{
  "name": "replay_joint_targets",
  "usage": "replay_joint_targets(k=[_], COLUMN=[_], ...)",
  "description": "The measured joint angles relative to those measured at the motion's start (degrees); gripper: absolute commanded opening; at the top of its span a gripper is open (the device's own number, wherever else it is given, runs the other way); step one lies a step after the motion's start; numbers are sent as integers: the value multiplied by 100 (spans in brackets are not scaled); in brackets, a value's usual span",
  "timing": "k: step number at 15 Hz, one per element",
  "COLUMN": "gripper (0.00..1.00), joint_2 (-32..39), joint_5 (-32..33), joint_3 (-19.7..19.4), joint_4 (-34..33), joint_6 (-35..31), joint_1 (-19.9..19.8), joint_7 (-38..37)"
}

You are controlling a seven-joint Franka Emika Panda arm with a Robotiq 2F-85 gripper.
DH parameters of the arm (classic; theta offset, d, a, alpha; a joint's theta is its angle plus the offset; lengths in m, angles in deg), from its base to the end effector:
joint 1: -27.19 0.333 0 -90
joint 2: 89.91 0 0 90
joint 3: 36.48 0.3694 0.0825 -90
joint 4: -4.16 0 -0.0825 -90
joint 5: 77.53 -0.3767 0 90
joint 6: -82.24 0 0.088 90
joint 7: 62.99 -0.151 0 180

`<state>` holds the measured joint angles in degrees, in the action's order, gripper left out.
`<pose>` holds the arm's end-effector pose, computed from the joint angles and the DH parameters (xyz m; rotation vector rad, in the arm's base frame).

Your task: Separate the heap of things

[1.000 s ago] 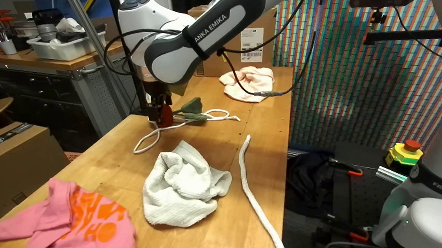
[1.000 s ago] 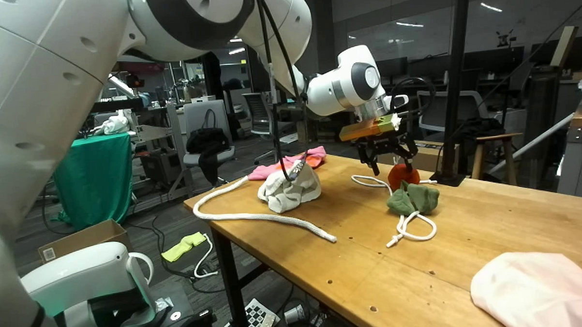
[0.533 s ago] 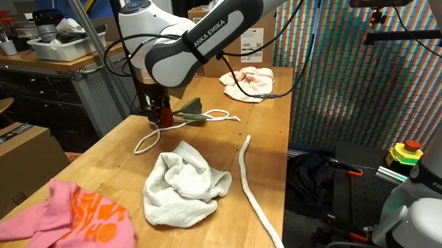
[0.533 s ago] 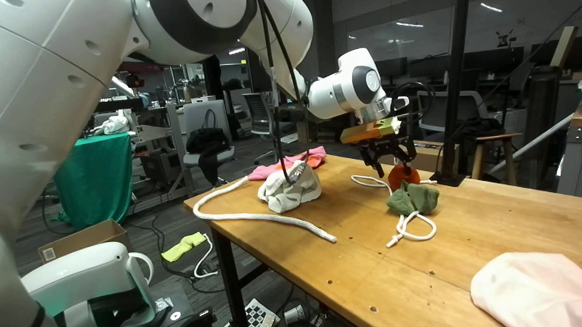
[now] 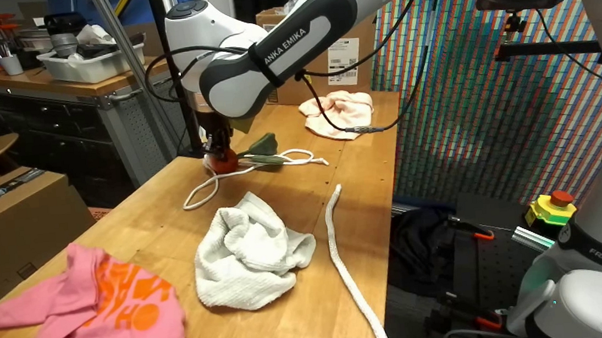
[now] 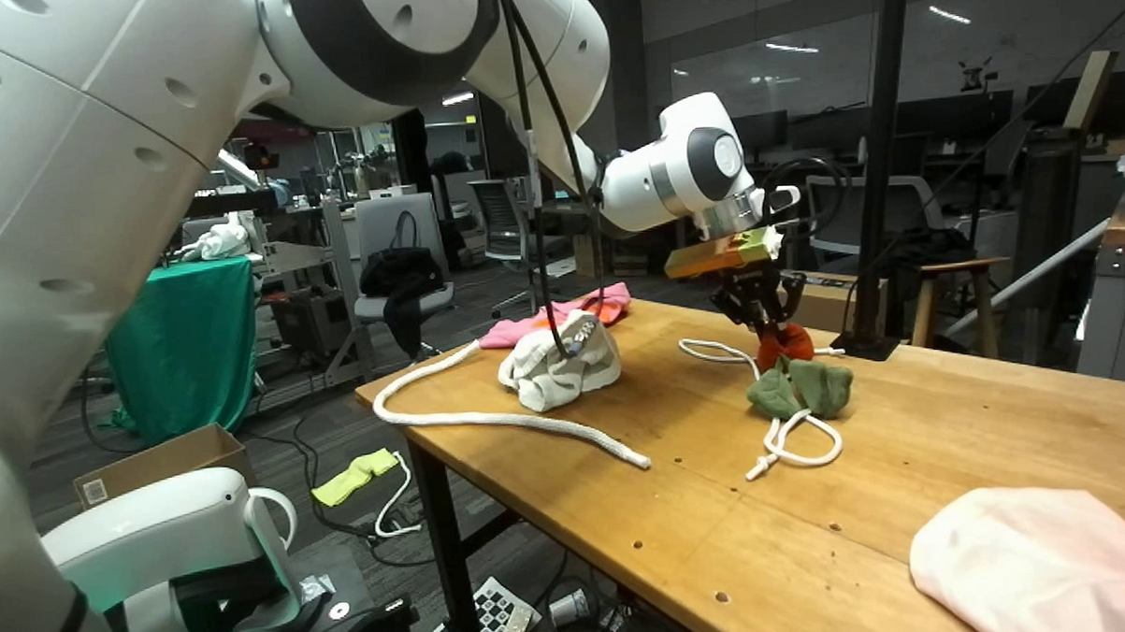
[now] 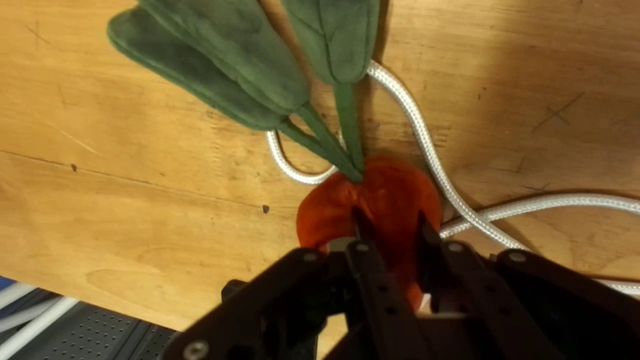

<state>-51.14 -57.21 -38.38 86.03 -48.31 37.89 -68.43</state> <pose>0.7695 0.1043 0.3185 2.8147 0.3918 0.2973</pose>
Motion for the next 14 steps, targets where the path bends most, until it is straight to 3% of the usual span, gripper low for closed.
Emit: replay_joint_targets(k=[14], gripper=[7], joint_2=[-32], joint_5=[111], joint_3=[-328], joint_4=[-327], joint_6=[-312], joint_1=[3], joint_7=[-295])
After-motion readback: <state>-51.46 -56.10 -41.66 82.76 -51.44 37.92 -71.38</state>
